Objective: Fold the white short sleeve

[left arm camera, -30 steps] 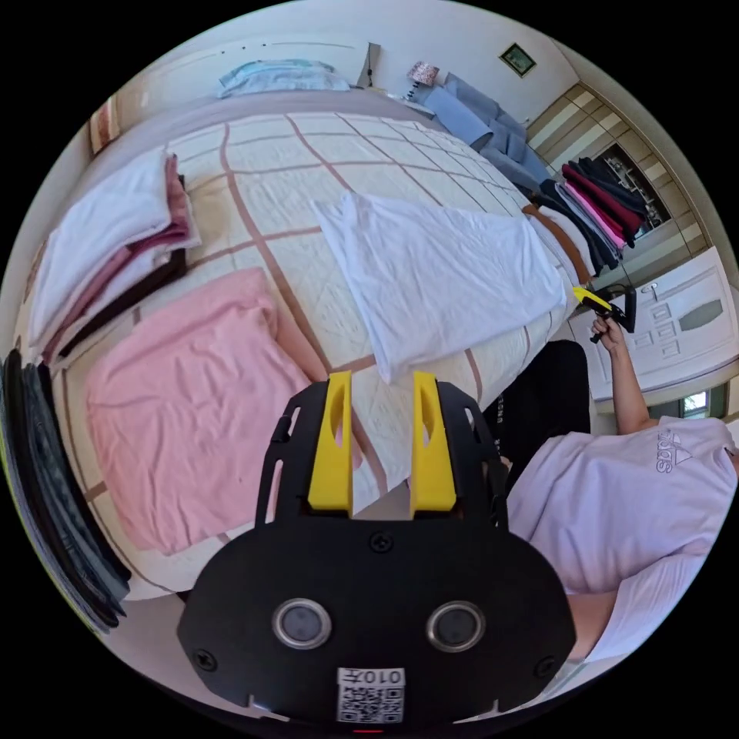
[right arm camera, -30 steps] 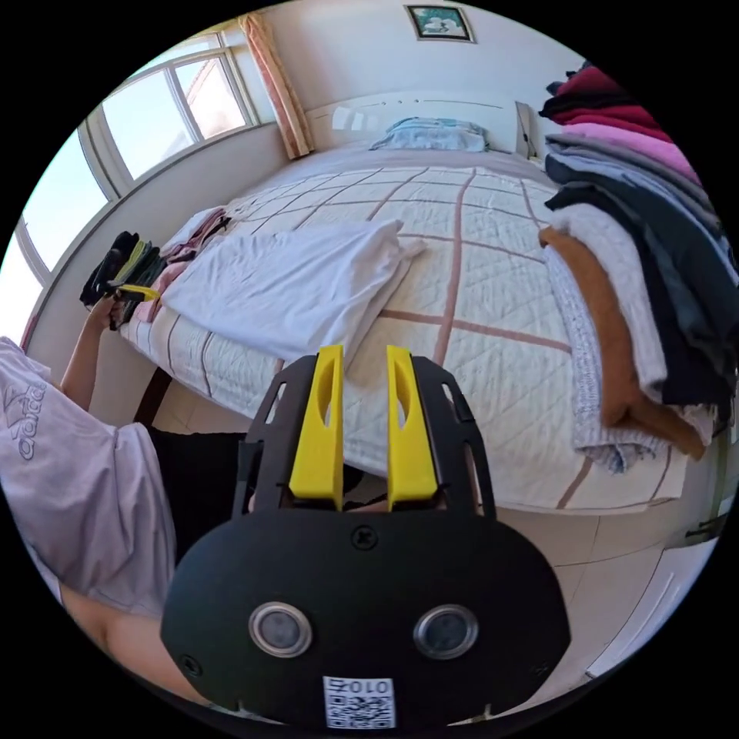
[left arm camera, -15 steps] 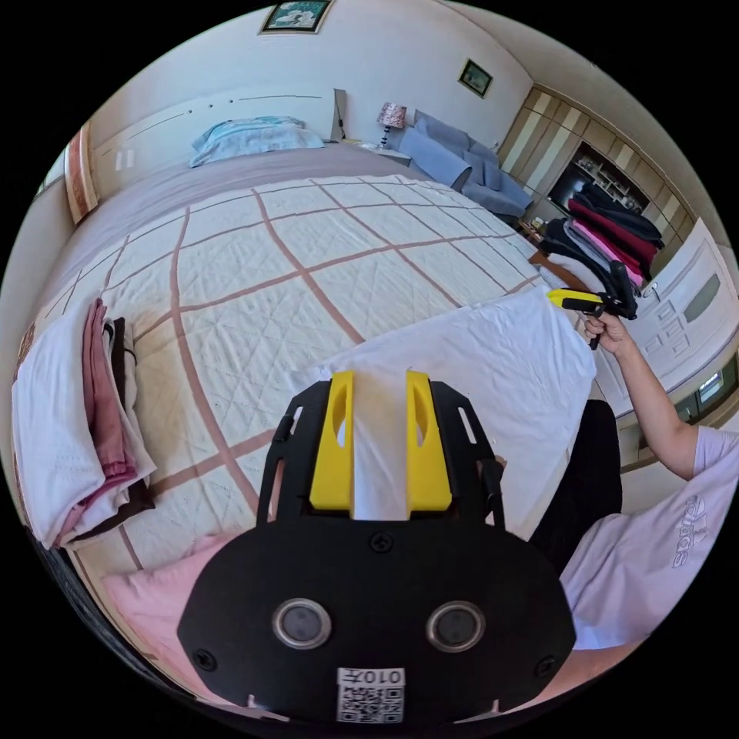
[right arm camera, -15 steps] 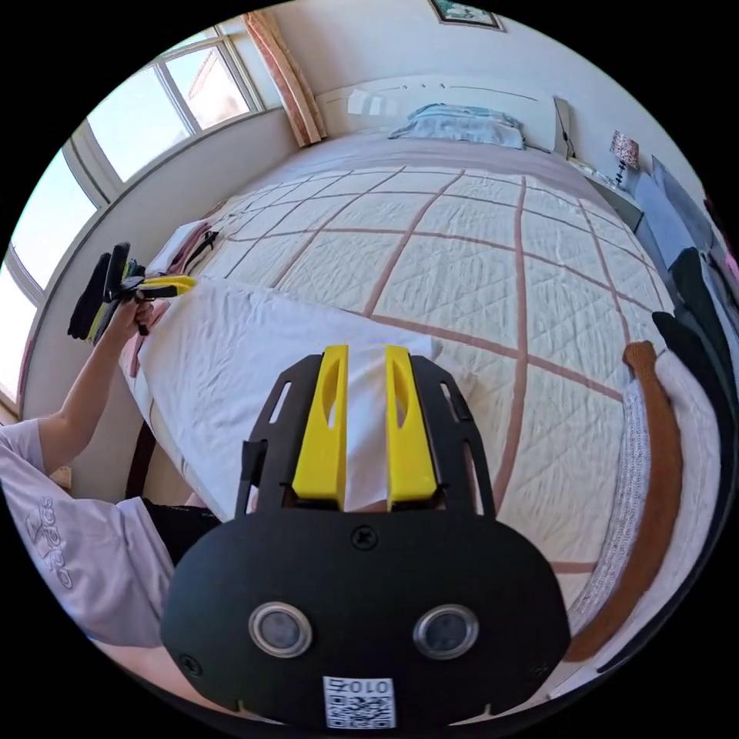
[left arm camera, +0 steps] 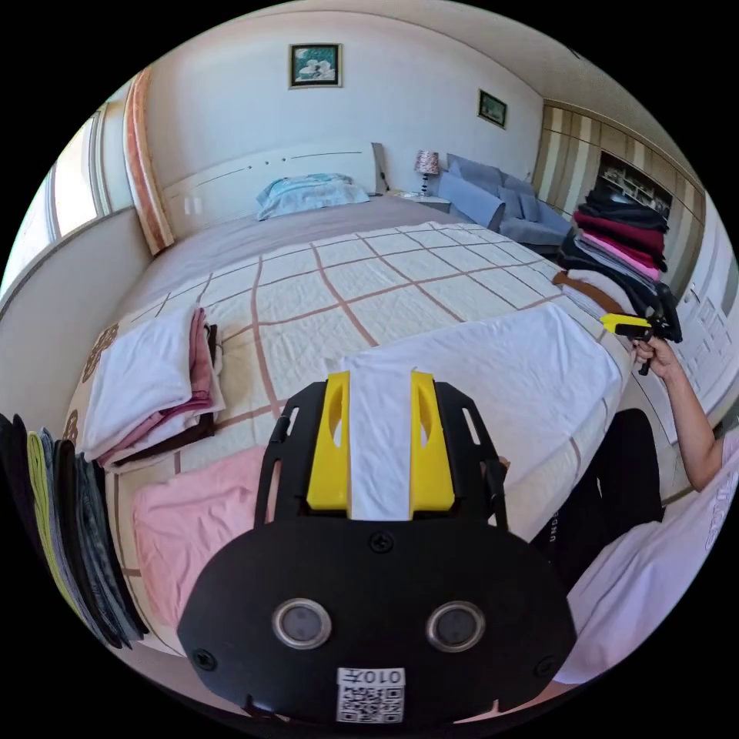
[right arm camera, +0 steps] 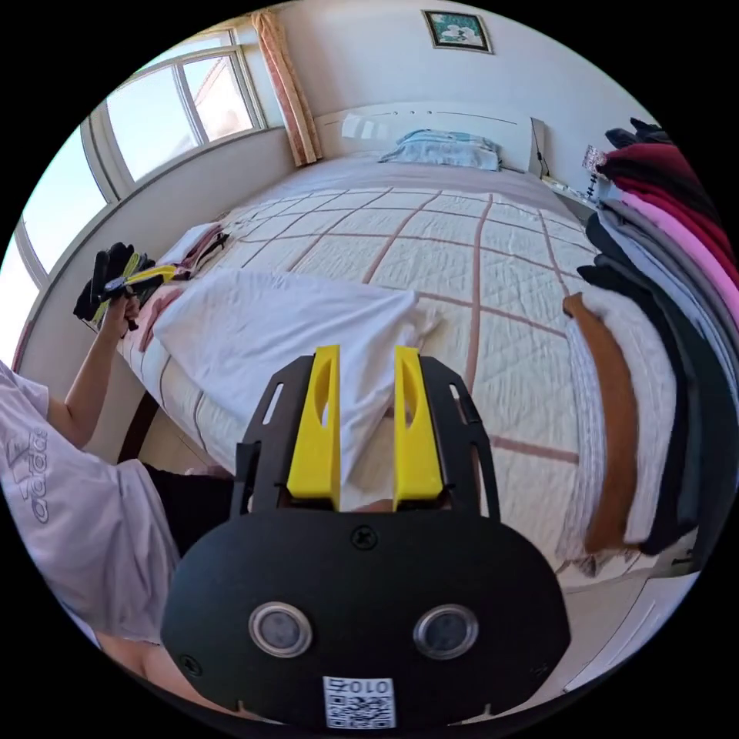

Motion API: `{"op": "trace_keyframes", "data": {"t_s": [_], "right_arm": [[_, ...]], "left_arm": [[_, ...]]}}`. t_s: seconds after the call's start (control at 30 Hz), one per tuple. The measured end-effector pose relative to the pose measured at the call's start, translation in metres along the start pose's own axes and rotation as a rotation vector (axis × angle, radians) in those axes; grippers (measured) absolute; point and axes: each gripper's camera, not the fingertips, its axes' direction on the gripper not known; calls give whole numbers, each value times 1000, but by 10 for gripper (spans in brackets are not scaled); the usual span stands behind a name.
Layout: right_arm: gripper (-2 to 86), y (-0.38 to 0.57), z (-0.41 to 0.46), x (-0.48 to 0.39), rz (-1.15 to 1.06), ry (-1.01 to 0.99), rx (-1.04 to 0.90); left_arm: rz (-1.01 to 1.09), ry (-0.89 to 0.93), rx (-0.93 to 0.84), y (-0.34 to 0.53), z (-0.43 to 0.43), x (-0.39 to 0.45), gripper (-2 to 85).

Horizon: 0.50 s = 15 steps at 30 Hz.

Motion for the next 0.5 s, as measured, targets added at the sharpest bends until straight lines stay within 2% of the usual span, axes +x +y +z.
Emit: {"op": "trace_keyframes", "data": {"t_s": [0.23, 0.33, 0.37, 0.5], "right_arm": [[96, 77, 40, 14, 110, -129, -83], [63, 78, 49, 17, 115, -134, -113], [55, 78, 47, 22, 128, -153, -102], [50, 71, 27, 45, 154, -264, -57]], "left_arm": [[528, 143, 26, -51, 5, 249, 142], [606, 222, 62, -74, 12, 331, 144], [632, 222, 61, -79, 13, 347, 143], [816, -3, 63, -95, 19, 445, 138]]}}
